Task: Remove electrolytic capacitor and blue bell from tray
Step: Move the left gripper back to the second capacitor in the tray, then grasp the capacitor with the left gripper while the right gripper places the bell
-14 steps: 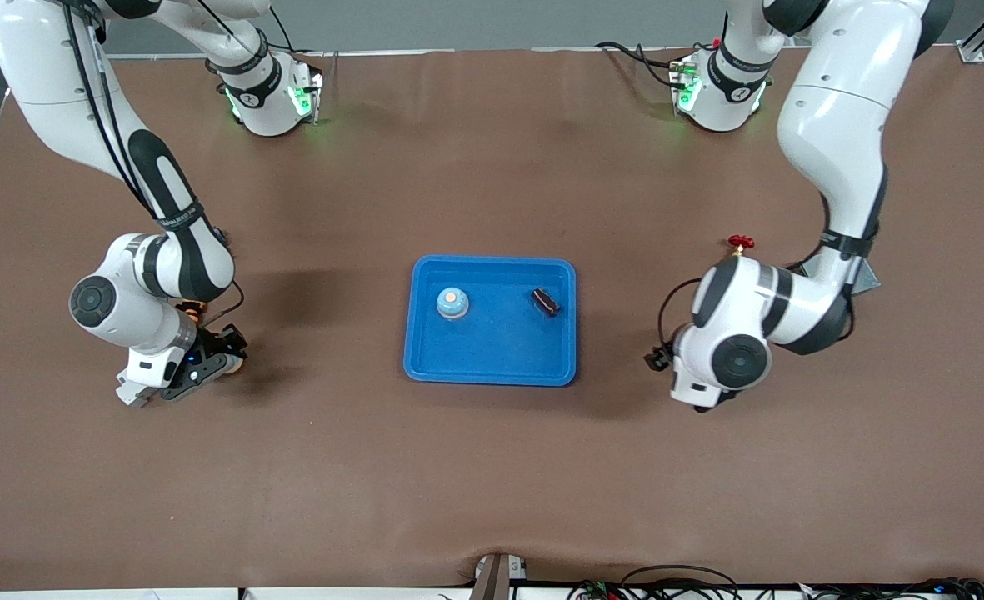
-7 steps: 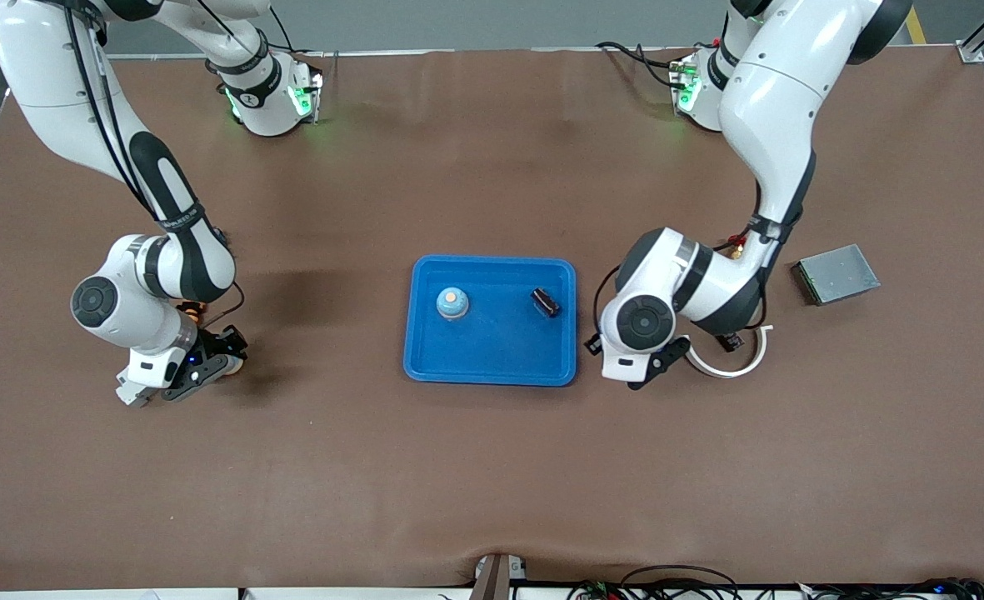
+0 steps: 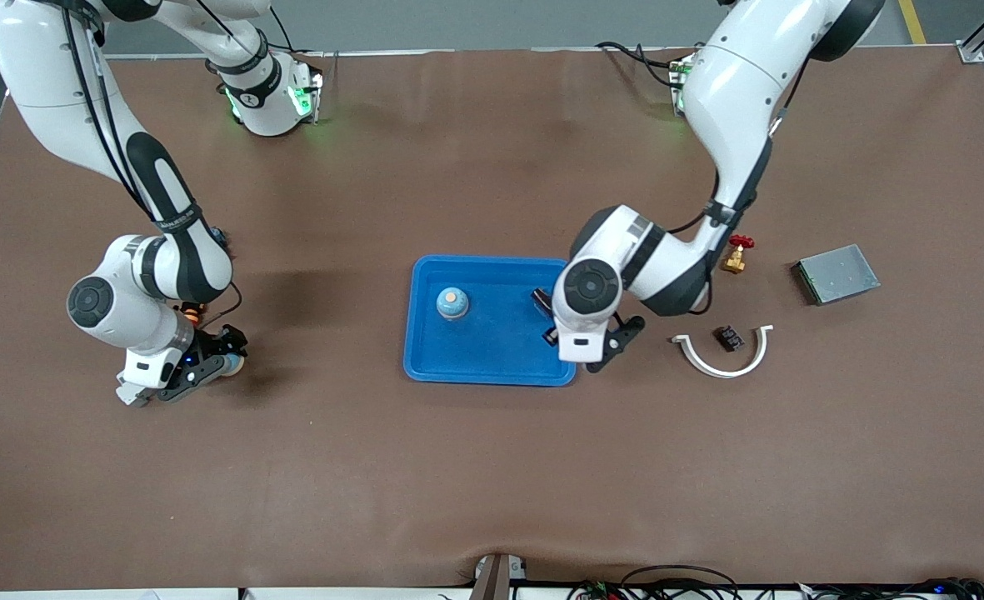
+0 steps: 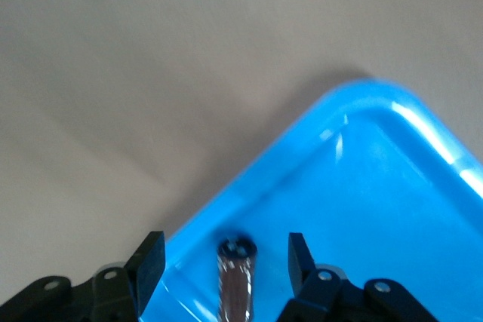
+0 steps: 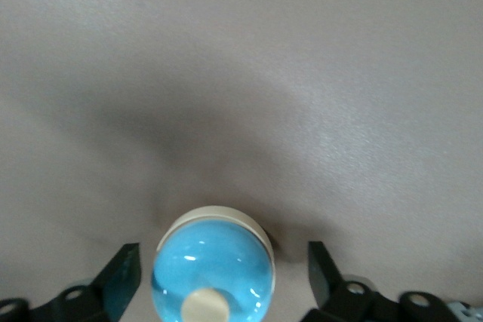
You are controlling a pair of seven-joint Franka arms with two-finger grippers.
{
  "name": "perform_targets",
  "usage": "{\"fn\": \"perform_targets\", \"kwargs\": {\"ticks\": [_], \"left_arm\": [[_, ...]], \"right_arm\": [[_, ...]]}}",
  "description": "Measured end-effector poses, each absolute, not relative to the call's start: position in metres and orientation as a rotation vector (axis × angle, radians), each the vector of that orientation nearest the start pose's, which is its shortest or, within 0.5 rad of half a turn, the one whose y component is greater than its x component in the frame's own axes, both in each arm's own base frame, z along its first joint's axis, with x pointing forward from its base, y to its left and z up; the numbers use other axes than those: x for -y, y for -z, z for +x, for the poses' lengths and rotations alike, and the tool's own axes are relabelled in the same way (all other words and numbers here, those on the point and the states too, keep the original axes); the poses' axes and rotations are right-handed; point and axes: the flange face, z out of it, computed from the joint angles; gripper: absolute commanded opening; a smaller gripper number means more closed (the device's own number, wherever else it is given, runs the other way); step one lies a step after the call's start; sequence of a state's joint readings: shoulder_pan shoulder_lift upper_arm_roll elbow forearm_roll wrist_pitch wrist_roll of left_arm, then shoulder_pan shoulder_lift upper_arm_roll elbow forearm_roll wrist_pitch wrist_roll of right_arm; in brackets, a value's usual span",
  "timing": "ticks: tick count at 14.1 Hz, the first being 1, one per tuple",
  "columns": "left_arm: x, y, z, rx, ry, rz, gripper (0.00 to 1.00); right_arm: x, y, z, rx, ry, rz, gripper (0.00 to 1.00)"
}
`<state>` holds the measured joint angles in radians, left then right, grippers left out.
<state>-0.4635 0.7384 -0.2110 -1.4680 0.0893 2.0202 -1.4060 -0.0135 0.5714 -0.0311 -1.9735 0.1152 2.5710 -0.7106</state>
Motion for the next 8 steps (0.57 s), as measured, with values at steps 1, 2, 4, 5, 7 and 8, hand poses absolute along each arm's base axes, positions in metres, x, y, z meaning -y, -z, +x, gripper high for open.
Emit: {"fn": "perform_targets", "kwargs": {"ticks": [1,2,4,5,7,8], "left_arm": [[0.42,-0.234,0.559,1.067,-0.22,-2.825,0.64],[0.424,-0.231,0.556,1.06,-0.222,-2.825,0.65],[0.428,-0.224,0.553,1.063,-0.218,-2.832,0.66],[0.43,-0.219,0.552,1.087,-0.218,-2.822,0.66],[0.432,-0.208,0.549,1.109,-0.222,-2.809,0.66],[0.434,-0.204,0.547,1.104,-0.225,-2.807,0.66]], "right_arm": [[0.03,-0.179,0.615,0.878,0.067,-2.981,1.0],[0.03,-0.18,0.616,0.878,0.066,-2.98,1.0],[0.029,-0.184,0.619,0.873,0.051,-2.972,1.0],[0.029,-0.186,0.621,0.849,0.039,-2.962,1.0],[0.027,-0.191,0.624,0.779,0.002,-2.927,1.0],[0.026,-0.193,0.625,0.751,-0.013,-2.913,1.0]]}}
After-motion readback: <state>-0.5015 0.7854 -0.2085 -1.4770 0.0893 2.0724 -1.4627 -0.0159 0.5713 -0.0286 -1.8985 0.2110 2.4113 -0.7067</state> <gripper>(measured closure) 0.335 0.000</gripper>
